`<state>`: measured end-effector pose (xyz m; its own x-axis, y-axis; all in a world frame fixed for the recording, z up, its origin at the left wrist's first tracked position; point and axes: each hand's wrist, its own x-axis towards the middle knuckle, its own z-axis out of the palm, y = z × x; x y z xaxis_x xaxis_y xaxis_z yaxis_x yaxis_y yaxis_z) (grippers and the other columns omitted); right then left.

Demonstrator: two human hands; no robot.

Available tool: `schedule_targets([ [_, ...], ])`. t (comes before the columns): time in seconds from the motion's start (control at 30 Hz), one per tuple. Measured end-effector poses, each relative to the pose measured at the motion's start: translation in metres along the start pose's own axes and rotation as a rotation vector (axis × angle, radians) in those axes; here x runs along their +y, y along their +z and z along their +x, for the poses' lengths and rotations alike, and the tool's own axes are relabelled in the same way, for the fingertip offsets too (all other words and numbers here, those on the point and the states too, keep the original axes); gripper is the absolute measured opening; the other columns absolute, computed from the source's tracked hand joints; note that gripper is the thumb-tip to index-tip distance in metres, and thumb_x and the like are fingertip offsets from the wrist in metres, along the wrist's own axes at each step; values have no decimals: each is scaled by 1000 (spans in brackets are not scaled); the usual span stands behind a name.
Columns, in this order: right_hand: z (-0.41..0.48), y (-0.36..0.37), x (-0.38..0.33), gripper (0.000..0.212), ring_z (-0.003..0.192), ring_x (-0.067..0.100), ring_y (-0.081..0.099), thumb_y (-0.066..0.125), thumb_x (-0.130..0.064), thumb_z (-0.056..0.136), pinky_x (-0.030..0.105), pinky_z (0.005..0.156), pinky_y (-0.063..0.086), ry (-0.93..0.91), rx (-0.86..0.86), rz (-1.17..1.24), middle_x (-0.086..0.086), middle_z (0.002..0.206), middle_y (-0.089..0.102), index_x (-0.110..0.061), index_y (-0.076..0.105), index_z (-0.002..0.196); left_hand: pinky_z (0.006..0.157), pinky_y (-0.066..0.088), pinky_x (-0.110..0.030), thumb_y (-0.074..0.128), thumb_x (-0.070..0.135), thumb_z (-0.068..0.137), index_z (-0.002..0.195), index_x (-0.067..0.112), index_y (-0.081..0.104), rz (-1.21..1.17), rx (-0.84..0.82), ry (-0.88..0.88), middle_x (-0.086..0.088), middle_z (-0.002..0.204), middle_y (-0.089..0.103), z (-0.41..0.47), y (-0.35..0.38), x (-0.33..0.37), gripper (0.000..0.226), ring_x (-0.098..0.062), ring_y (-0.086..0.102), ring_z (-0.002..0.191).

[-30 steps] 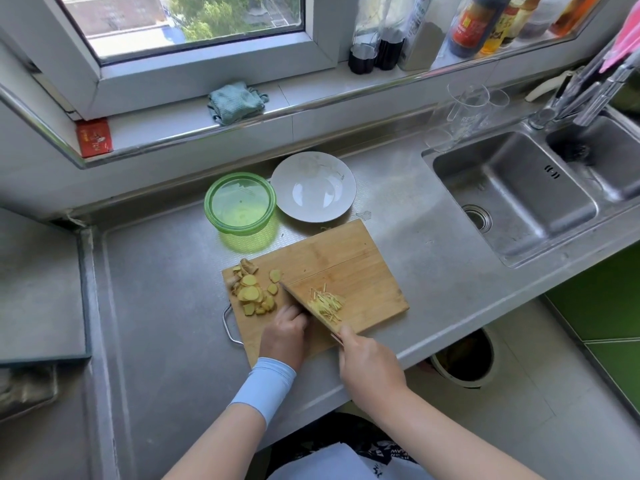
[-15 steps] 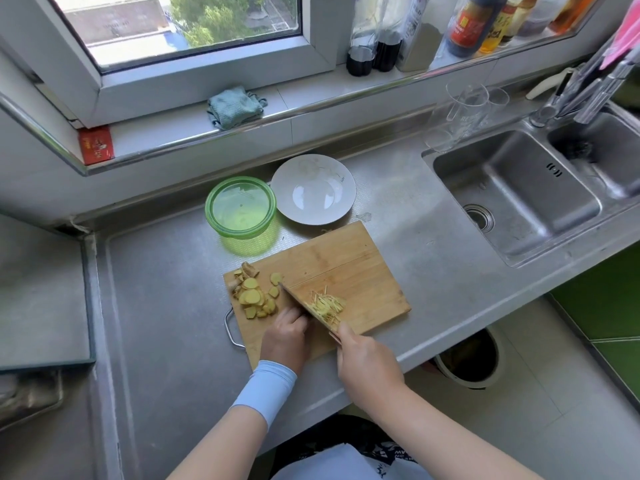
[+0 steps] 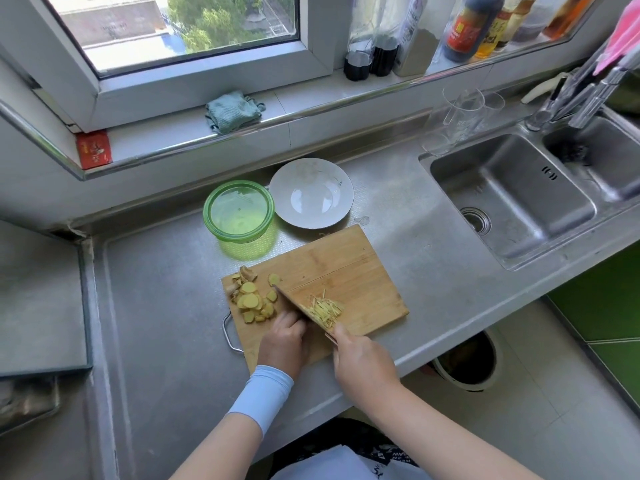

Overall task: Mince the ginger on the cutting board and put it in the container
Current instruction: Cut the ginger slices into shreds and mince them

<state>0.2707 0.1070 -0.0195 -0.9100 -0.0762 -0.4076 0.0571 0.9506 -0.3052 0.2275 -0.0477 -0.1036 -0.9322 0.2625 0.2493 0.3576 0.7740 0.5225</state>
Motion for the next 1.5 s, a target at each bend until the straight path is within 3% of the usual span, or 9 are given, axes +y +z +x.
schedule_targets([
  [0.2,0,1,0,23,87,30,67,41,-20,102,33,62,39,-1,13,-6,8,96,69,-19,40,125,53,49,-31,49,13,74,67,8,70,4,-1,-21,-7,76,65,2,0,-1,23,-28,58,71],
  [0.4,0,2,1,34,87,28,67,41,-21,103,32,61,39,-6,18,-28,7,97,69,-19,36,136,57,50,-35,47,4,72,70,6,69,38,-29,27,-10,77,64,1,4,-3,22,-30,56,75],
  [0.5,0,3,1,30,84,28,67,43,-19,101,32,60,39,5,12,-13,6,93,69,-20,38,131,53,49,-39,57,-9,65,66,5,64,51,-26,-1,-11,75,61,0,3,0,15,-31,54,72],
  [0.63,-1,1,1,22,83,29,66,42,-20,101,33,60,40,4,11,7,6,91,68,-20,41,124,48,46,-35,74,-17,49,63,6,62,74,-18,9,-9,70,58,-1,-1,2,30,-29,54,68],
  [0.83,-18,-2,5,36,88,29,65,36,-26,105,36,66,41,7,-3,24,4,96,67,-20,35,141,49,50,-31,77,-18,47,66,5,68,61,-6,-15,-10,73,64,-1,0,4,32,-28,59,69],
  [1.0,-34,-5,15,26,71,23,50,35,-26,106,34,61,37,9,-42,4,-3,82,54,-20,39,130,53,53,-30,78,-19,53,76,2,72,43,1,-1,-12,81,67,-2,-3,5,32,-30,62,72],
  [1.13,-23,-5,10,19,78,25,63,35,-26,106,33,60,40,30,-59,-13,3,93,67,-19,40,123,52,52,-30,77,-16,48,72,4,71,40,-14,-8,-11,78,65,-1,-3,5,32,-29,60,70],
  [1.3,-15,-5,5,14,79,28,64,36,-25,105,35,60,41,16,-53,7,4,90,66,-20,39,118,53,53,-31,78,-13,47,69,5,69,31,-37,-20,-10,76,64,-1,-4,5,30,-29,60,71],
  [1.5,-36,-7,19,6,66,24,53,34,-27,106,35,56,41,28,-77,6,-4,69,47,-23,37,109,50,49,-33,77,-11,58,72,4,68,29,11,-17,-11,76,61,-2,-1,5,22,-30,58,69],
])
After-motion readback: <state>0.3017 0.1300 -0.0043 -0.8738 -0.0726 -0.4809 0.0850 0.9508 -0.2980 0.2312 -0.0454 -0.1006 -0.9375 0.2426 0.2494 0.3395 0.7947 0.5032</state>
